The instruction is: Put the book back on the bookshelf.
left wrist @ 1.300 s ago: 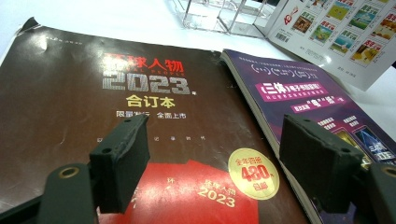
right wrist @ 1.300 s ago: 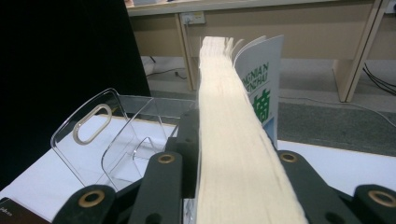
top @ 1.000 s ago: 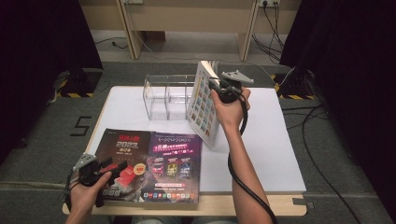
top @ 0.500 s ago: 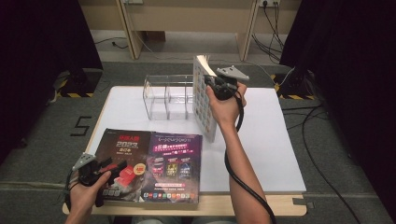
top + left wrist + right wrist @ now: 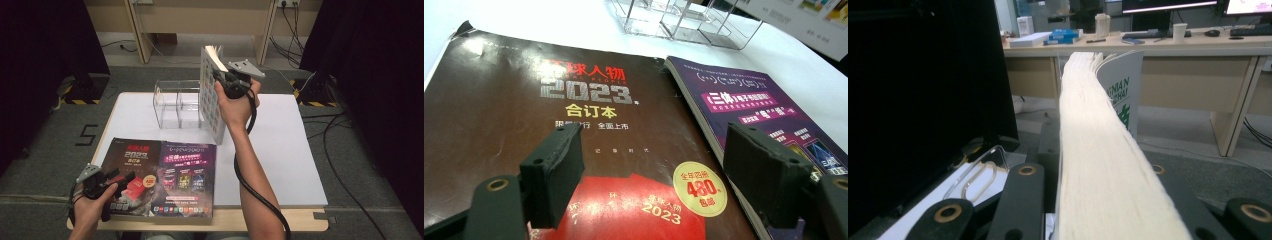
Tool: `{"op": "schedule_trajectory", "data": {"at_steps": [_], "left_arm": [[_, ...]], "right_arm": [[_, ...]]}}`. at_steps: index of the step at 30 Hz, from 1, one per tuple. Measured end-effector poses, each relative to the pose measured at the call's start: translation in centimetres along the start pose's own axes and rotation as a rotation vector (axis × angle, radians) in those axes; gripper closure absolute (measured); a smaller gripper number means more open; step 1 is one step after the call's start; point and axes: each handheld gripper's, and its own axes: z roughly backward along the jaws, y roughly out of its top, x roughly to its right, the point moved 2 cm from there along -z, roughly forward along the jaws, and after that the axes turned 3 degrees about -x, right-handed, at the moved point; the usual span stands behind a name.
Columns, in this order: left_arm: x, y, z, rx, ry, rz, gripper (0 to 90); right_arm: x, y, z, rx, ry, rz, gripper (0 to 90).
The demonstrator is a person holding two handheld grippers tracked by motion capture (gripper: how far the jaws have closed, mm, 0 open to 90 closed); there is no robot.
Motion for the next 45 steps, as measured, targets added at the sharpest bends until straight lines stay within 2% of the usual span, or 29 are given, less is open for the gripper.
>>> {"op": "schedule_trajectory", "data": {"at_steps": [19,32,45], "left_arm": [[0.0,0.0,0.0,0.000,-0.004,0.001,23.3],[0.0,0.0,-0.1,0.000,-0.002,0.004,23.3],[0.3,0.1,-0.1,0.000,-0.007,-0.001,23.3]], "right_arm": [[-1.0,3.6,-0.2,0.074,0.015,-0.008,74.2],[-1.6,3.9,-0.6,0.084,0.005,0.004,74.2],[-2.8,5.6,1.5,0.127,0.037,0.014,74.2]]}}
